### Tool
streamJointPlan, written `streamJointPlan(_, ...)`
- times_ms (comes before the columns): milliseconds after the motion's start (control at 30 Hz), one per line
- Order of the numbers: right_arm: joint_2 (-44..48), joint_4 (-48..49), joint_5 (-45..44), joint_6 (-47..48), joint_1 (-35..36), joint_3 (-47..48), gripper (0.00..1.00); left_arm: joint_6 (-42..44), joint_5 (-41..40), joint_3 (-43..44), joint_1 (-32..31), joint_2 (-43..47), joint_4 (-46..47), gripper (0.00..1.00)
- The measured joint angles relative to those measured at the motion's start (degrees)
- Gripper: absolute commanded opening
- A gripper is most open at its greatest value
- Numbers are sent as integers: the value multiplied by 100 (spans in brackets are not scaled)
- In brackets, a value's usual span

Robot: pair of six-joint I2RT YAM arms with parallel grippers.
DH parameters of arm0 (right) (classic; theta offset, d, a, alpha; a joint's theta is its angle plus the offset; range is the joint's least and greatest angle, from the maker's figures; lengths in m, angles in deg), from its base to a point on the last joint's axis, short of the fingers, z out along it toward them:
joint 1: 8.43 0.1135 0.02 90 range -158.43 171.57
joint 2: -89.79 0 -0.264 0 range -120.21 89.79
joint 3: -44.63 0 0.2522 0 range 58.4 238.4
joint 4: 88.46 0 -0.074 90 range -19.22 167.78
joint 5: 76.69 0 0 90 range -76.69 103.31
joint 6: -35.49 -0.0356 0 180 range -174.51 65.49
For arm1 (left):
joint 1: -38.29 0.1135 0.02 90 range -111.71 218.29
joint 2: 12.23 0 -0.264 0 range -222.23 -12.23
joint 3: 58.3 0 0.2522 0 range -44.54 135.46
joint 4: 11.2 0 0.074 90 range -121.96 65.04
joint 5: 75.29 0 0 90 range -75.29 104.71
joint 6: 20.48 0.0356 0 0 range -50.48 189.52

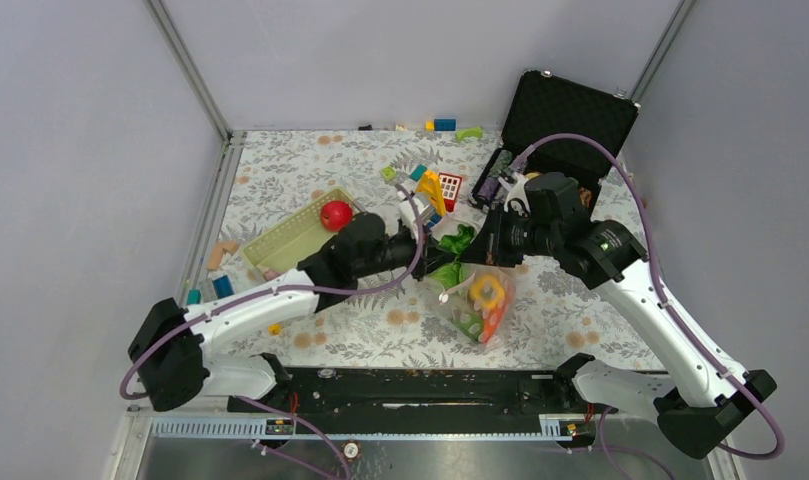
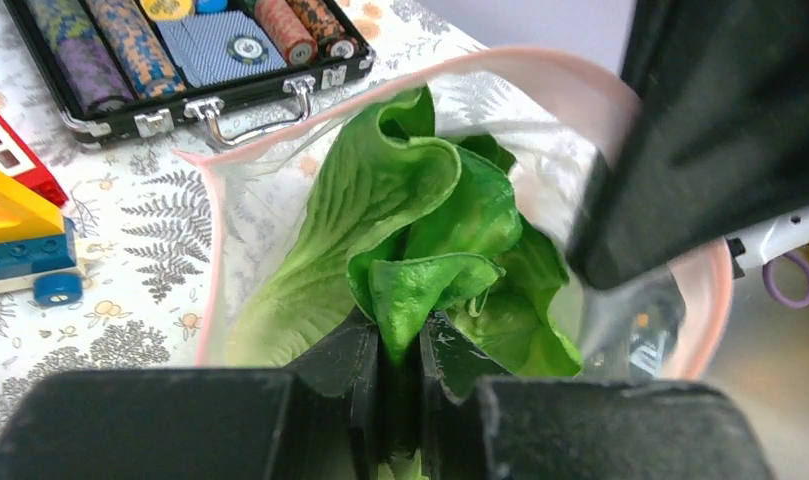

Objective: Place the food in the zip-top bag and seal the zipper

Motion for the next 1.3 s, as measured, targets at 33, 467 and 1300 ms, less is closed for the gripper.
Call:
streamJointPlan(33,13,39,17,-7,-2,-11,0,-59,-11,227,-7,-131,-243,0)
streamJointPlan(467,376,168,-503,-175,-31,-365,0,-2000,37,2352,-52,-1604,-2918,0)
streamJointPlan(1300,866,754,-1311,-435,-9,-844,0,-2455,-48,2103,35,-302,-3521,99)
